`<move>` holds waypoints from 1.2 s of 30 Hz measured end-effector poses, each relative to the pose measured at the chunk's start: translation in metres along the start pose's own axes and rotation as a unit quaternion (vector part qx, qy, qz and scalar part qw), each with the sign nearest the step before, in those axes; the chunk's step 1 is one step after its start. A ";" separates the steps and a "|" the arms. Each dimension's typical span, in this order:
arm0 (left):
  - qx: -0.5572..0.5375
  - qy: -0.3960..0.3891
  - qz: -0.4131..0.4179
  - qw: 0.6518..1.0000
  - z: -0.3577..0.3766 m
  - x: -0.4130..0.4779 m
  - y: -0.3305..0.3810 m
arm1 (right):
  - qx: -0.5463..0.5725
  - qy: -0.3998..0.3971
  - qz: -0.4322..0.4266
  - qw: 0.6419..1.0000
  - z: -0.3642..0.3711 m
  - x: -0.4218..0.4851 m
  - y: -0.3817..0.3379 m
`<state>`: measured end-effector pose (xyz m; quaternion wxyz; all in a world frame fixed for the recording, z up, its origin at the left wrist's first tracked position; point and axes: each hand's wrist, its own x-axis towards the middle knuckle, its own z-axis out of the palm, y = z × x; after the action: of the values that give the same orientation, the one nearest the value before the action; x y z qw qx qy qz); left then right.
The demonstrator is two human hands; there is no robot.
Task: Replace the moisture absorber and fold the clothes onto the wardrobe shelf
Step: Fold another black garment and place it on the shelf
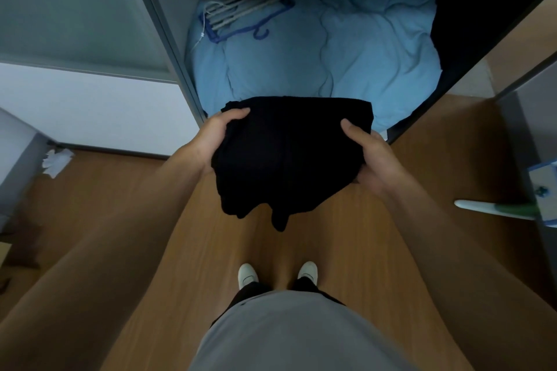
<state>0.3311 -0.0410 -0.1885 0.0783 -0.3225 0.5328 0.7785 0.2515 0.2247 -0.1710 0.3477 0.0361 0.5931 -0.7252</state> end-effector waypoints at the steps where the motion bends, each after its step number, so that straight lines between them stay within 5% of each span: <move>1: -0.027 -0.010 -0.012 1.000 0.002 -0.001 0.000 | 0.006 -0.003 0.010 1.000 0.001 -0.001 0.001; 5: -0.107 -0.092 -0.016 0.990 -0.007 -0.004 -0.007 | 0.046 0.059 0.031 0.997 0.010 0.002 0.005; 10: 0.146 -0.121 -0.053 0.981 -0.003 -0.005 -0.032 | -0.001 0.142 0.093 0.986 0.007 0.012 0.004; 13: 0.198 -0.050 -0.028 0.979 0.007 -0.006 -0.030 | -0.217 0.161 0.072 0.960 -0.003 0.019 -0.001; 15: 0.202 -0.037 -0.011 0.979 0.009 -0.005 -0.027 | -0.390 0.161 0.023 0.906 -0.010 0.022 -0.002; 17: 0.219 -0.043 0.004 0.975 0.012 -0.005 -0.023 | -0.431 0.170 -0.001 0.886 -0.012 0.025 -0.004; 21: 0.191 -0.047 0.003 0.980 0.012 -0.007 -0.019 | -0.335 0.185 -0.014 0.924 -0.008 0.031 -0.006; 25: 0.076 -0.013 0.001 0.997 0.010 -0.009 -0.017 | -0.070 0.024 -0.021 0.997 -0.008 0.015 0.015; 29: -0.015 -0.022 -0.036 0.999 0.008 -0.011 -0.013 | -0.202 -0.014 -0.042 0.978 0.004 0.008 0.047; 33: -0.077 -0.061 -0.044 0.994 -0.008 -0.009 -0.017 | -0.115 0.072 -0.048 0.990 0.009 0.016 0.038; 36: 0.008 -0.122 -0.081 0.989 -0.011 -0.009 -0.030 | -0.130 0.086 -0.029 0.987 0.006 0.021 0.035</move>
<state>0.3569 -0.0356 -0.2087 0.2085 -0.2667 0.4975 0.7987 0.2567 0.2076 -0.2084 0.2756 0.0353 0.7111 -0.6459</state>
